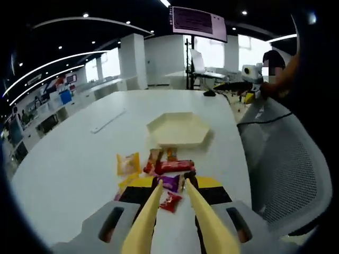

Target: Place the target food into the container with the food tongs after gripping and lifting it, then release it inside without dropping or visibly crushing the food.

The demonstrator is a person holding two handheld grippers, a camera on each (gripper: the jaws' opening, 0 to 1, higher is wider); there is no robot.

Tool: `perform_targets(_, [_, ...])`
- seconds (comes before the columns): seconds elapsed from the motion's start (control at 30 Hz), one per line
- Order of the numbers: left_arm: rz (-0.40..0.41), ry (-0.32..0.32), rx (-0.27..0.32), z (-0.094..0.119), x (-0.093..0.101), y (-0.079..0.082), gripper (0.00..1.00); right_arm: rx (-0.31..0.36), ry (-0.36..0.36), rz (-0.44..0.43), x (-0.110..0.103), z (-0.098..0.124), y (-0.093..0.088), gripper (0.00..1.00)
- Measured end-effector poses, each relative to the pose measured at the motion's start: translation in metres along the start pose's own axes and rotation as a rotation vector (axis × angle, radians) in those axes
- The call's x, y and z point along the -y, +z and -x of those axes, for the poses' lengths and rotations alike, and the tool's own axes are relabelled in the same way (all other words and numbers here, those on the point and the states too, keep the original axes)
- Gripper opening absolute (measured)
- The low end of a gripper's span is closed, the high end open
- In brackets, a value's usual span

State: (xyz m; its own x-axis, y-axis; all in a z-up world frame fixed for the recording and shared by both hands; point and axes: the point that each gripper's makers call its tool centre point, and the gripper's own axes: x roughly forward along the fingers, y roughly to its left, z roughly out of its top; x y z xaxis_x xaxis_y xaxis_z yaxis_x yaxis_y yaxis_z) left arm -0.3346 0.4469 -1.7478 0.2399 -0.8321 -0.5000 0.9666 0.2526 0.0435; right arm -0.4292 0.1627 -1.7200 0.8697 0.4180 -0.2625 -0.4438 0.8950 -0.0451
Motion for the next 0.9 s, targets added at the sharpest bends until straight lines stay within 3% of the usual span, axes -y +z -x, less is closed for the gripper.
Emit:
perform_targets(0.03, [-0.001, -0.019, 0.003, -0.003, 0.0, -0.001, 0.23, 0.01, -0.008, -0.031, 0.001, -0.003, -0.001, 1.0])
perform_targets(0.1, [-0.036, -0.038, -0.022, -0.008, 0.0, -0.009, 0.23, 0.007, -0.041, -0.014, 0.006, -0.004, -0.002, 1.0])
perform_targets(0.3, [-0.033, -0.064, -0.042, -0.017, -0.005, -0.029, 0.23, -0.015, -0.052, -0.01, 0.009, -0.003, -0.009, 1.0])
perform_targets(0.4, [-0.069, -0.076, -0.062, -0.025, -0.006, -0.036, 0.22, -0.02, -0.053, -0.016, 0.009, -0.003, -0.009, 1.0])
perform_targets(0.63, [-0.126, -0.141, -0.112, -0.039, 0.001, -0.044, 0.23, -0.077, -0.022, -0.036, 0.004, -0.006, -0.02, 1.0])
perform_targets(0.9, [-0.189, -0.181, -0.173, -0.047, -0.001, -0.056, 0.23, -0.078, -0.028, -0.045, 0.006, -0.006, -0.021, 1.0])
